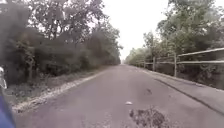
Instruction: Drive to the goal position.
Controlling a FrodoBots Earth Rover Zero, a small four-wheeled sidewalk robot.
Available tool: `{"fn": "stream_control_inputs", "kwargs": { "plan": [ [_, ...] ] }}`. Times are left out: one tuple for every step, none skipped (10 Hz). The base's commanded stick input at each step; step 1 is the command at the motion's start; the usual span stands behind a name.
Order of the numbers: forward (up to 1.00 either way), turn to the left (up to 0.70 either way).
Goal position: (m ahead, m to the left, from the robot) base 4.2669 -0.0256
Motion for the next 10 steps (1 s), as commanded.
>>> {"fn": "stream_control_inputs", "kwargs": {
  "plan": [
    [0.70,0.00],
    [0.70,0.00],
    [0.70,0.00],
    [0.70,0.00],
    [0.70,0.00],
    [0.70,0.00],
    [0.70,0.00],
    [0.70,0.00],
    [0.70,0.00],
    [0.70,0.00]
  ]
}}
